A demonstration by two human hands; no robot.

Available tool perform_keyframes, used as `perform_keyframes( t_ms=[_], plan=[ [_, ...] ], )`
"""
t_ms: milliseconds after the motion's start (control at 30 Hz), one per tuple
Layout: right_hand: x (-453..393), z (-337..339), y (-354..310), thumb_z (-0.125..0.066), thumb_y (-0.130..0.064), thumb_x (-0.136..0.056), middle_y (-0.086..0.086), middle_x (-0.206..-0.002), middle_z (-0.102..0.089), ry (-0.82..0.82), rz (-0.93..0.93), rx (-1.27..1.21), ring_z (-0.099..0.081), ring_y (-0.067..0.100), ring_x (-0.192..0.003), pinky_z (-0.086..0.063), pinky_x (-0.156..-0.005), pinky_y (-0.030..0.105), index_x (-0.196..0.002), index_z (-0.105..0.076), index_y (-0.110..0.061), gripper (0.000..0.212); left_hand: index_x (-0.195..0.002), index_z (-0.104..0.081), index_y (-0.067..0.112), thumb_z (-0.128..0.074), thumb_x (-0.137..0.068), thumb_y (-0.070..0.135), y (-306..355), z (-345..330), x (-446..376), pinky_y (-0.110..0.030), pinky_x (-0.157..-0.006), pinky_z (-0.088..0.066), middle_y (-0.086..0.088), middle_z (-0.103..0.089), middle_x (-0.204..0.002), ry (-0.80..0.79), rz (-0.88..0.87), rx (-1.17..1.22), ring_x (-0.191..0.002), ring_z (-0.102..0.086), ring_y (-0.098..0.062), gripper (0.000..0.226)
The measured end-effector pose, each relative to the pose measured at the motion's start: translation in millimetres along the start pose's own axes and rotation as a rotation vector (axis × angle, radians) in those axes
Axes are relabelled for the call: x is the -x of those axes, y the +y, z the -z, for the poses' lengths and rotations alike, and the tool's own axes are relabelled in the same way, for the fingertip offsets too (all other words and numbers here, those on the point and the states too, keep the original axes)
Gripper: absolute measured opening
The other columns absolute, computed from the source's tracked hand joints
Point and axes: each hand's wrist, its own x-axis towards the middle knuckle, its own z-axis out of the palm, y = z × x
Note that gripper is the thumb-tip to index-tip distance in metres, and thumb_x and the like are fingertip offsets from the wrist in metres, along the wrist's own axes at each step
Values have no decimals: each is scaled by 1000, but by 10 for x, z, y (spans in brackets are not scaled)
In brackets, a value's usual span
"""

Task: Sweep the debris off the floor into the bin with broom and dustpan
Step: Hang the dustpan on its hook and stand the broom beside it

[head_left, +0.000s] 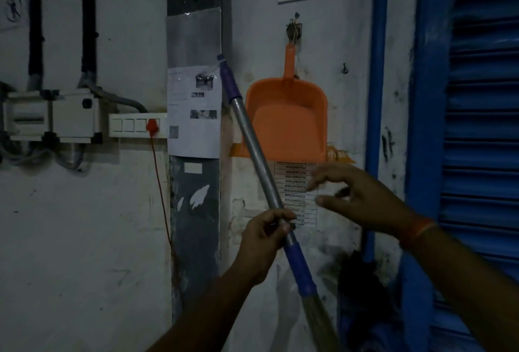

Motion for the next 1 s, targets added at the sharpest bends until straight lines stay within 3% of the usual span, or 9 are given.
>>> perform_keyframes(
  t_ms=[100, 267, 400, 533, 600, 700, 800, 900, 1000],
  plan=[
    [-321, -37, -13, -70, -35, -86, -13, -139, -38, -59, 23, 85, -36, -2, -128, -44, -93, 25, -105, -66, -45, 22, -103, -72, 10, -55, -95, -6, 3, -101, 29, -45, -95, -56, -4, -71, -112, -58, 0, -102, -109, -66, -24, 24],
    [-575, -160, 54, -69, -24, -89, -15, -114, -62, -124, 13, -20, -57, -1, -110, -49, -96, 24, -109, -70, -28, 21, -101, -74, 9, -56, -93, -5, 35, -220, 93, -29, -90, -55, 4, -72, -104, -166, -52, -307, -103, -67, -12, 24],
    [-495, -245, 145, -64, -11, -92, -10, -101, -70, -43, -47, -164, -68, 3, -93, -53, -77, 17, -104, -72, -19, 17, -100, -76, 21, -60, -93, 1, 168, -223, 174, -19, -93, -51, 13, -70, -105, -242, -145, -529, -105, -65, -3, 26],
    [-389, -249, 253, -61, -5, -92, -2, -93, -72, -6, -72, -260, -71, 10, -84, -55, -70, 19, -95, -73, -14, 15, -112, -72, 28, -59, -98, 16, 590, 50, 129, -22, -98, -52, 15, -69, -117, -536, -122, -923, -108, -62, 5, 23],
    [-337, -239, 317, -60, -4, -92, -1, -93, -72, 0, -92, -287, -71, 12, -84, -56, -71, 20, -95, -73, -13, 15, -110, -71, 35, -58, -99, 22, 931, 166, 26, -24, -96, -54, 18, -68, -118, -447, -126, -1052, -105, -61, 10, 21],
    [-283, -267, 366, -60, -2, -92, 0, -92, -72, -13, -104, -337, -72, 14, -85, -56, -72, 22, -94, -73, -11, 16, -112, -71, 37, -62, -97, 29, 1414, 174, -246, -24, -95, -53, 20, -66, -122, -207, -208, -778, -110, -61, 8, 19],
    [-290, -308, 323, -61, 0, -91, -2, -90, -72, -32, -81, -335, -71, 14, -84, -55, -73, 21, -92, -74, -12, 17, -122, -66, 42, -62, -97, 35, 1598, 44, -625, -34, -102, -46, 16, -56, -138, -239, -197, -593, -128, -52, -3, 26],
    [-321, -321, 229, -61, -2, -90, -10, -85, -72, -71, -46, -291, -68, 5, -84, -52, -76, 18, -92, -75, -13, 18, -127, -64, 35, -60, -100, 28, 1544, -154, -885, -39, -100, -52, 12, -58, -136, -307, -146, -500, -121, -59, -12, 28],
    [-370, -302, 154, -61, -3, -90, -10, -90, -72, -96, -19, -264, -68, 5, -90, -55, -86, 27, -94, -75, -16, 19, -124, -67, 21, -56, -102, 14, 1498, -267, -1030, -45, -93, -57, -5, -63, -130, -296, -183, -382, -114, -66, -23, 26]
  ],
)
